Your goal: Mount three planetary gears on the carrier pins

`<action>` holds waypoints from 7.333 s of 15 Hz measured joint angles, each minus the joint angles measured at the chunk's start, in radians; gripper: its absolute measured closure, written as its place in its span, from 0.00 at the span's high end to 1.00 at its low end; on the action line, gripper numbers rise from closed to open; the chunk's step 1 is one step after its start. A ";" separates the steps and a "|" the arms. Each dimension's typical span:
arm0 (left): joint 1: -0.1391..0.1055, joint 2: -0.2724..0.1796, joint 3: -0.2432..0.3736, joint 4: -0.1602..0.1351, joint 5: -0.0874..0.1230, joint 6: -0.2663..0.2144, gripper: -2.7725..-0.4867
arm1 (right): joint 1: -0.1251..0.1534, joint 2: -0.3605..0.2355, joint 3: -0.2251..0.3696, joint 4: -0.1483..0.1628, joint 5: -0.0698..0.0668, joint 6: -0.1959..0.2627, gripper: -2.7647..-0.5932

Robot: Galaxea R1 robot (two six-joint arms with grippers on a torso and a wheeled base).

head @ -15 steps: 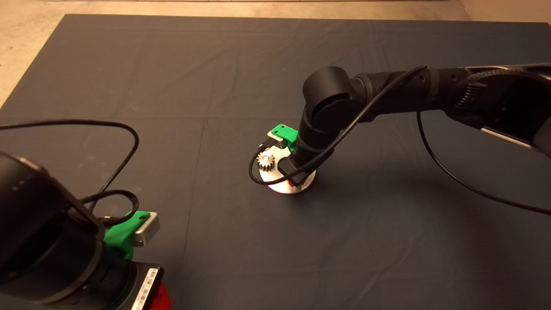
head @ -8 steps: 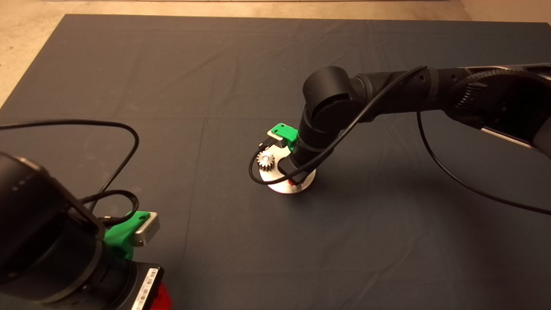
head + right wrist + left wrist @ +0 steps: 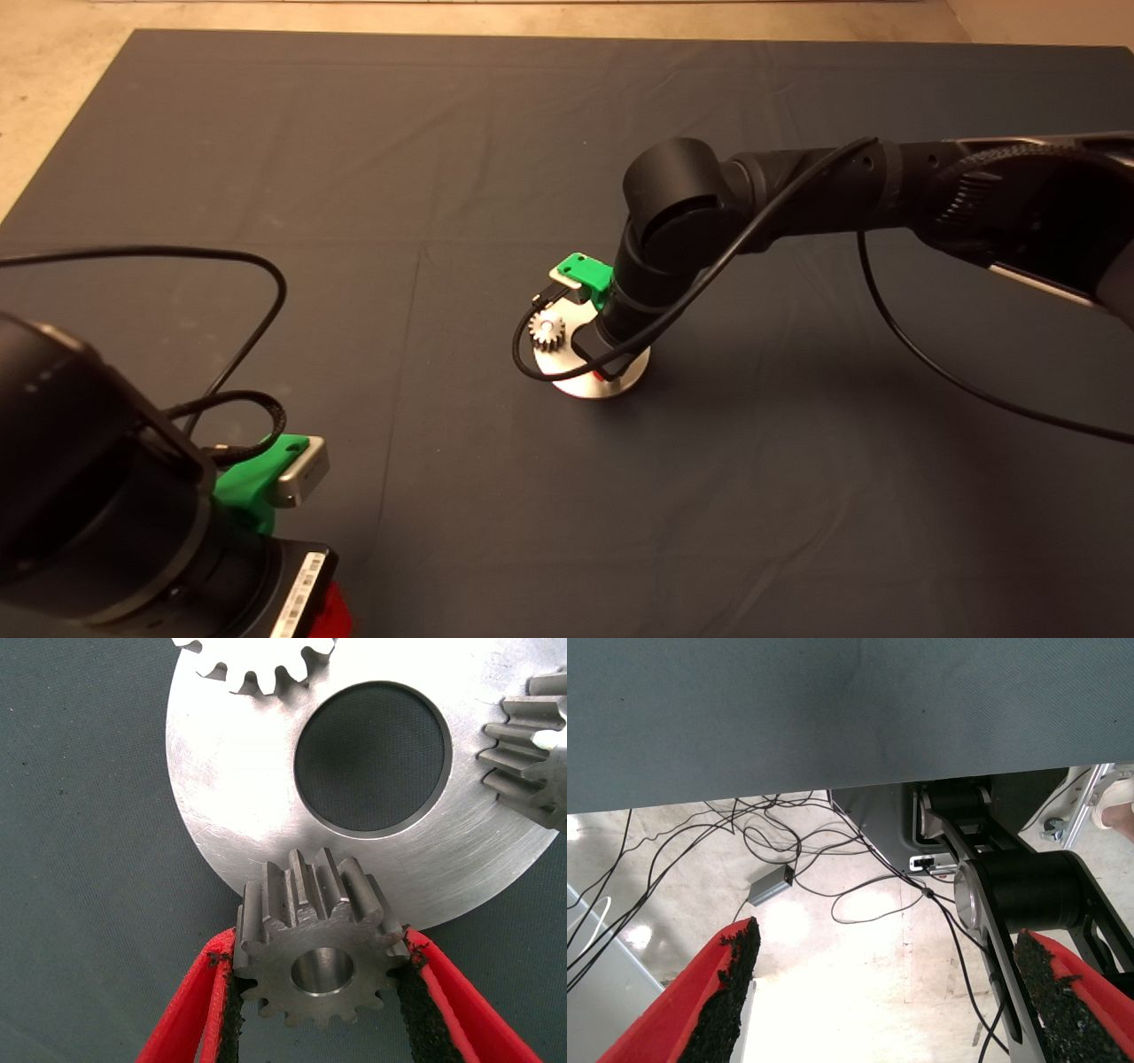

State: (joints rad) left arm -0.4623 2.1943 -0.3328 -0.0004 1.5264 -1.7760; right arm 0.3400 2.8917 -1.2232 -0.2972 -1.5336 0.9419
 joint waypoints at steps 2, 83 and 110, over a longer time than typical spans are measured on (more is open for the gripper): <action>0.000 0.000 0.000 0.000 0.000 0.000 0.68 | -0.002 0.000 0.000 -0.001 0.000 -0.002 0.21; 0.028 0.000 0.000 -0.001 0.000 0.002 0.68 | 0.059 -0.094 0.242 -0.110 -0.003 -0.028 0.21; 0.038 0.000 0.000 -0.001 0.000 0.003 0.68 | 0.034 -0.027 0.070 0.063 0.000 -0.119 0.21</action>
State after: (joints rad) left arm -0.4239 2.1943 -0.3328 -0.0013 1.5264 -1.7732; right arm 0.3738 2.8647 -1.1532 -0.2347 -1.5340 0.8226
